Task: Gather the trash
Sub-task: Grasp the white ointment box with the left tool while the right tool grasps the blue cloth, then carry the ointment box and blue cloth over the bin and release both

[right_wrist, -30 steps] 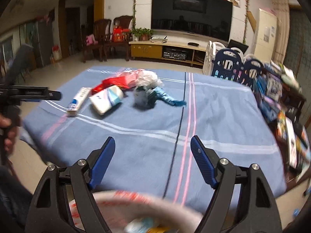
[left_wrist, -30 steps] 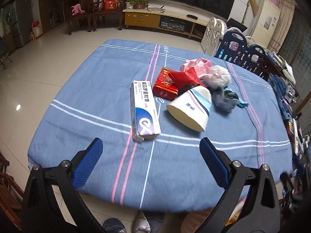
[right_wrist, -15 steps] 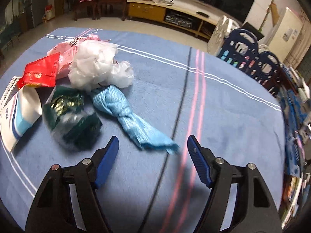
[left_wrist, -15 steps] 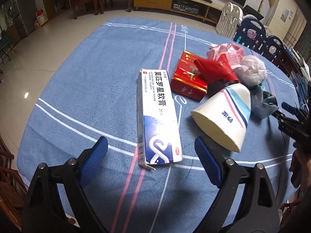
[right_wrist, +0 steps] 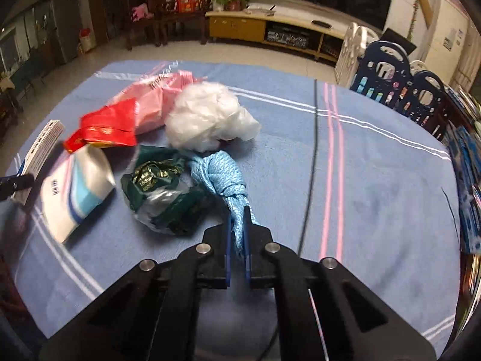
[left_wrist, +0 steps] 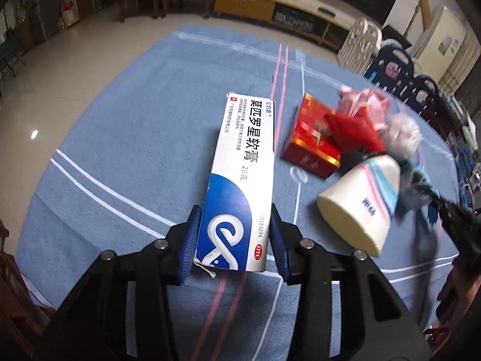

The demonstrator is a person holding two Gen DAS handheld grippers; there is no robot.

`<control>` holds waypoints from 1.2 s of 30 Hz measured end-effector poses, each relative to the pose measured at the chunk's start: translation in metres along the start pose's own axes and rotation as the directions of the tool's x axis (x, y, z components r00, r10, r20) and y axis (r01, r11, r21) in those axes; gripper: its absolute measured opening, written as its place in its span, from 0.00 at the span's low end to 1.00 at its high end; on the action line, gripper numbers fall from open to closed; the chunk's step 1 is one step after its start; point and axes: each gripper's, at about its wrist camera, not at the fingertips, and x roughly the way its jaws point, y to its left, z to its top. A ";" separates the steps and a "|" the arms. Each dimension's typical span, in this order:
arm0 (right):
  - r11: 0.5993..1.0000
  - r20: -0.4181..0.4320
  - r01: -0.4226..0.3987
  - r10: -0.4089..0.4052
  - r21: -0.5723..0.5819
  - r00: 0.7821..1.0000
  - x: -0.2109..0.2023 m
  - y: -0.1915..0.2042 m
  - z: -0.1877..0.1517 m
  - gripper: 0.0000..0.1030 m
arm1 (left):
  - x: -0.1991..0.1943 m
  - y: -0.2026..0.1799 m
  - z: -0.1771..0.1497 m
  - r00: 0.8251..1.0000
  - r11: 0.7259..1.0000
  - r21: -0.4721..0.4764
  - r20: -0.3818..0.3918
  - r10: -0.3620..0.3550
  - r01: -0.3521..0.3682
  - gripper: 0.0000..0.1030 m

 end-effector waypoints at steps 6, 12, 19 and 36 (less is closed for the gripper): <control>0.995 0.157 0.003 -0.020 0.103 0.987 -0.084 -0.016 -0.045 0.06 | -0.092 0.009 -0.011 0.984 0.997 0.046 0.166 -0.070 0.063 0.43; 0.979 0.280 -0.110 0.059 0.170 0.958 -0.161 -0.011 -0.104 0.06 | -0.179 -0.003 -0.084 0.947 0.975 0.173 0.264 -0.183 0.140 0.43; 0.938 0.386 -0.219 0.103 0.269 0.917 -0.230 0.008 -0.184 0.07 | -0.213 -0.027 -0.169 0.937 0.955 0.254 0.266 -0.224 0.156 0.43; 0.942 0.345 -0.201 0.102 0.268 0.933 -0.231 0.026 -0.208 0.07 | -0.174 -0.035 -0.184 0.964 0.962 0.254 0.212 -0.160 0.104 0.43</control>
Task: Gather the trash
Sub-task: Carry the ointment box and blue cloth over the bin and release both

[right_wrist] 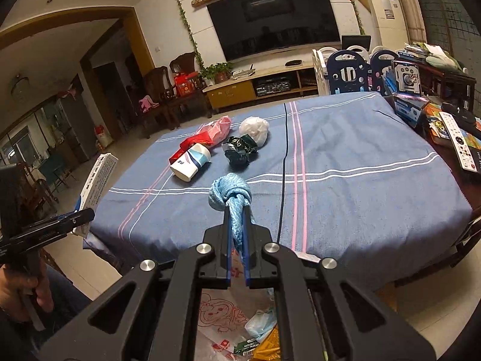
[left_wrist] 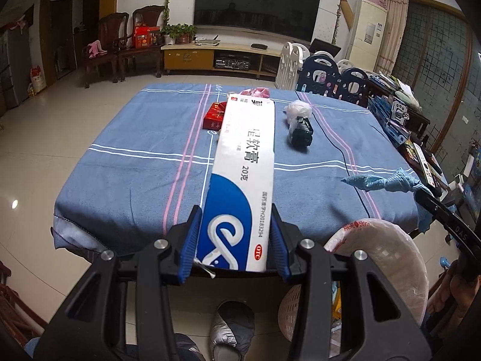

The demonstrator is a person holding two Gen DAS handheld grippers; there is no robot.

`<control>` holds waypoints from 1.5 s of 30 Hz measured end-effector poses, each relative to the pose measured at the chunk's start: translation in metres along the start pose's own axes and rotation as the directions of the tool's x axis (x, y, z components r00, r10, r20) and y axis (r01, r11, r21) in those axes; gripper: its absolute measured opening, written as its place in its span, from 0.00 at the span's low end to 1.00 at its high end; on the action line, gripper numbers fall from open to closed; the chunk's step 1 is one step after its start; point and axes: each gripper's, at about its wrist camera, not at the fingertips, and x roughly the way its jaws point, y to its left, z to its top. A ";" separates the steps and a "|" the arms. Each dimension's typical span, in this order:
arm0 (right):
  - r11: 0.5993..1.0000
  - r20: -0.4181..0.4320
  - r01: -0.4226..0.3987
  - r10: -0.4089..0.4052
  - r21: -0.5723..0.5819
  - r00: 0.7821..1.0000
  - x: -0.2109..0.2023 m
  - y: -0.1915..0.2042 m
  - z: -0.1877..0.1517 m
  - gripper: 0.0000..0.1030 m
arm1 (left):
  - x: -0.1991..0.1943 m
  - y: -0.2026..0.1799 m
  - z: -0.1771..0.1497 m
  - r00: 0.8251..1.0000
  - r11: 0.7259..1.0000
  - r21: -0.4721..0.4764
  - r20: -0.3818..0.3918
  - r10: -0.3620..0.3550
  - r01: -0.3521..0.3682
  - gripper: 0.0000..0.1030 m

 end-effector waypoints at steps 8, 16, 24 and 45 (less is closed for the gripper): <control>1.000 -0.008 -0.005 0.005 -0.013 1.000 0.001 0.003 -0.001 0.07 | 0.003 -0.005 0.000 1.000 1.000 0.006 -0.012 0.002 -0.002 0.43; 1.000 -0.014 -0.013 0.013 -0.017 1.000 0.001 0.005 -0.001 0.07 | 0.004 -0.004 0.000 1.000 1.000 0.003 -0.014 0.001 -0.001 0.43; 1.000 -0.015 -0.022 0.021 -0.019 1.000 -0.002 0.007 -0.001 0.07 | 0.005 -0.008 -0.001 0.999 0.999 0.006 -0.022 -0.044 0.044 0.43; 0.988 0.054 -0.003 -0.006 0.156 0.999 -0.090 0.001 -0.044 0.67 | -0.001 -0.123 -0.064 0.906 0.838 0.350 -0.216 -0.363 0.419 0.81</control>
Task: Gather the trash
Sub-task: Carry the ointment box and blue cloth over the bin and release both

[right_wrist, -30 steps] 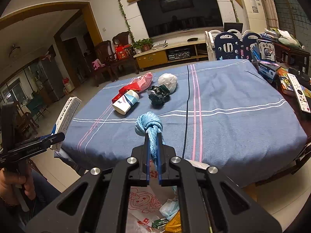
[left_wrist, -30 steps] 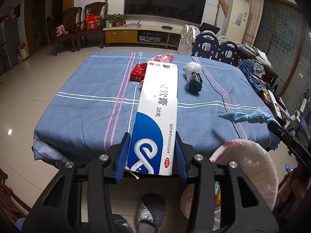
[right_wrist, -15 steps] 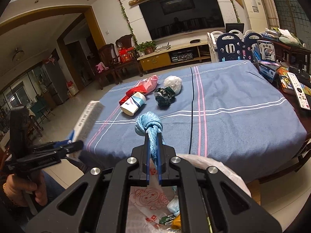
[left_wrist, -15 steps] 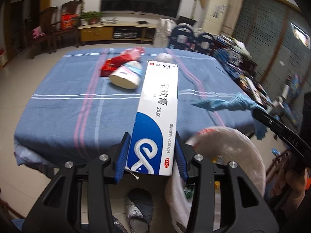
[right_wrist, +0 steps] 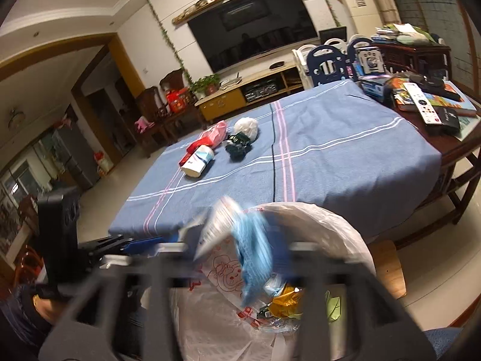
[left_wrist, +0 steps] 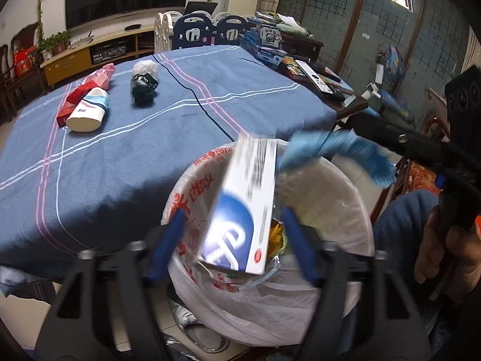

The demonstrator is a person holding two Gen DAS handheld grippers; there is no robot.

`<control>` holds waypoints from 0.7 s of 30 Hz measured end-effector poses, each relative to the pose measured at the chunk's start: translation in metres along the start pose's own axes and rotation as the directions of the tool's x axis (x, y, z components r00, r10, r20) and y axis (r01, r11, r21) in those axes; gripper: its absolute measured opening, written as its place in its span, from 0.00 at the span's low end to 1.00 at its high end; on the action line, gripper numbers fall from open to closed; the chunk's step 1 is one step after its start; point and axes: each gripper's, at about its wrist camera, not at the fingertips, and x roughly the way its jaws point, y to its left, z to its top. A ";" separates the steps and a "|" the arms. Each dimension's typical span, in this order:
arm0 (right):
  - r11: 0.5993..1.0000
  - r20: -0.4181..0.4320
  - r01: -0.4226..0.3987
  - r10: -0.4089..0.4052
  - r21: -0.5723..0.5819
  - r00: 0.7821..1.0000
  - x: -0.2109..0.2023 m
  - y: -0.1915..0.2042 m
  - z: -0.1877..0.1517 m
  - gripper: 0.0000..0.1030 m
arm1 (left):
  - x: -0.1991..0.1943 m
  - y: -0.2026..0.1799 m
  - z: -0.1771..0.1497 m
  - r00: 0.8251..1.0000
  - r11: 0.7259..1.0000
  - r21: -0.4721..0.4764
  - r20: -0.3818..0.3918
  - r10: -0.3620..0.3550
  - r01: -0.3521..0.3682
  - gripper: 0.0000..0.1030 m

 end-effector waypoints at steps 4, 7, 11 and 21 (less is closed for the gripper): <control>1.000 0.010 0.011 -0.011 0.012 1.000 0.002 -0.004 0.000 0.68 | -0.013 0.005 0.006 0.996 0.997 0.015 0.051 0.069 -0.070 0.91; 1.000 0.015 0.015 -0.015 0.006 1.000 0.004 -0.004 -0.001 0.68 | -0.014 0.014 0.008 0.991 0.993 -0.021 0.057 0.118 -0.117 0.93; 1.000 0.014 0.011 -0.011 -0.019 1.000 0.006 -0.001 -0.001 0.68 | -0.017 0.034 0.011 0.976 0.973 -0.116 0.060 0.208 -0.201 0.94; 0.994 0.028 0.039 -0.036 -0.103 0.999 0.033 0.009 0.007 0.69 | -0.023 0.081 0.009 0.940 0.895 -0.303 -0.005 0.341 -0.327 0.95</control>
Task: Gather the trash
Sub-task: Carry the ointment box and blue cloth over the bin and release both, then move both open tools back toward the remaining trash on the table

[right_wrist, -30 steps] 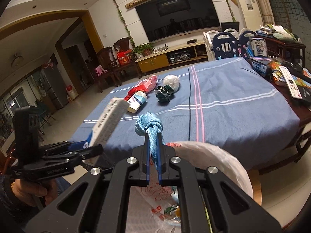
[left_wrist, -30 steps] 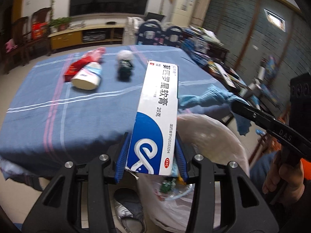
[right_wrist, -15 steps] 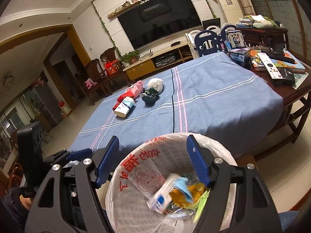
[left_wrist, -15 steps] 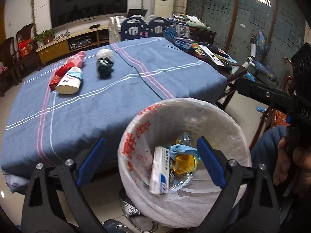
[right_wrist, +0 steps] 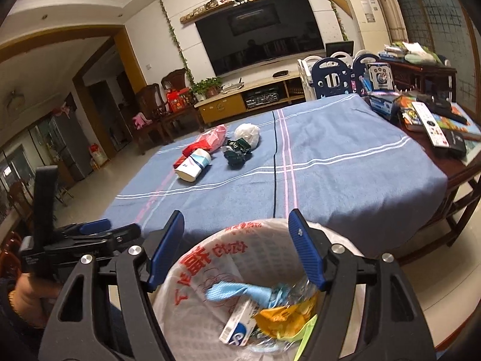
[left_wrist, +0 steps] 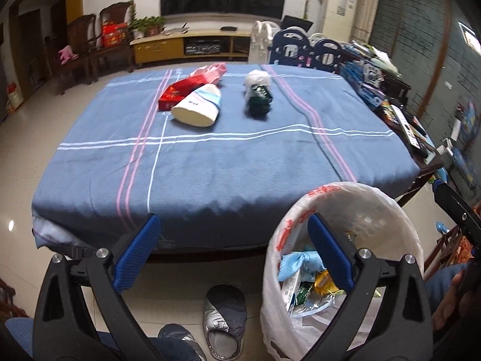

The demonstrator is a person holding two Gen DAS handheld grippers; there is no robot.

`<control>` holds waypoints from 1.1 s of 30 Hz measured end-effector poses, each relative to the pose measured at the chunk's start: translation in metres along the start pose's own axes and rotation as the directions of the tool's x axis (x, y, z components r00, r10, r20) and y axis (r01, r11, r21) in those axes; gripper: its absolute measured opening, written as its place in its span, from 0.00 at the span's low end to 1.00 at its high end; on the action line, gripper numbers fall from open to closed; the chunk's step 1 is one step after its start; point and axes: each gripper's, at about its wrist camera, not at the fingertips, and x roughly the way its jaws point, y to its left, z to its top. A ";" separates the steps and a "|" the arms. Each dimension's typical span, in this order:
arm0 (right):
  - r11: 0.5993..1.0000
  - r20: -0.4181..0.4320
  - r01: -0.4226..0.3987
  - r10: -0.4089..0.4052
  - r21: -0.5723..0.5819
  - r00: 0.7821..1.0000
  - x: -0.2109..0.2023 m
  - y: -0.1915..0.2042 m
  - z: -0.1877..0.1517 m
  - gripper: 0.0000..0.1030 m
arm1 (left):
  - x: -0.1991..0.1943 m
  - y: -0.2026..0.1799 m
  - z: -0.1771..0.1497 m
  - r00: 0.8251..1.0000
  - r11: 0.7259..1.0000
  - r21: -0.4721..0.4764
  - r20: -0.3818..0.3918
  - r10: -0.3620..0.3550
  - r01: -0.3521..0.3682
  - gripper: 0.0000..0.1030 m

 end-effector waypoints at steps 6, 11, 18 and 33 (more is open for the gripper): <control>0.998 0.003 0.040 -0.040 -0.041 0.999 0.021 0.001 0.007 0.69 | 0.000 0.006 0.000 1.000 1.000 -0.020 -0.001 0.015 -0.015 0.95; 0.998 0.009 0.046 -0.046 -0.032 0.999 0.018 0.000 0.005 0.69 | 0.000 0.005 0.000 1.000 1.000 -0.024 -0.009 0.007 -0.008 0.95; 0.998 -0.007 0.045 -0.045 -0.048 0.999 0.021 0.004 0.002 0.69 | 0.001 0.006 -0.001 1.000 1.000 -0.024 -0.016 0.006 -0.007 0.95; 0.998 -0.078 0.064 -0.066 -0.023 0.995 0.040 0.003 0.001 0.69 | 0.035 0.039 0.062 0.998 0.997 -0.071 -0.058 -0.035 0.030 0.95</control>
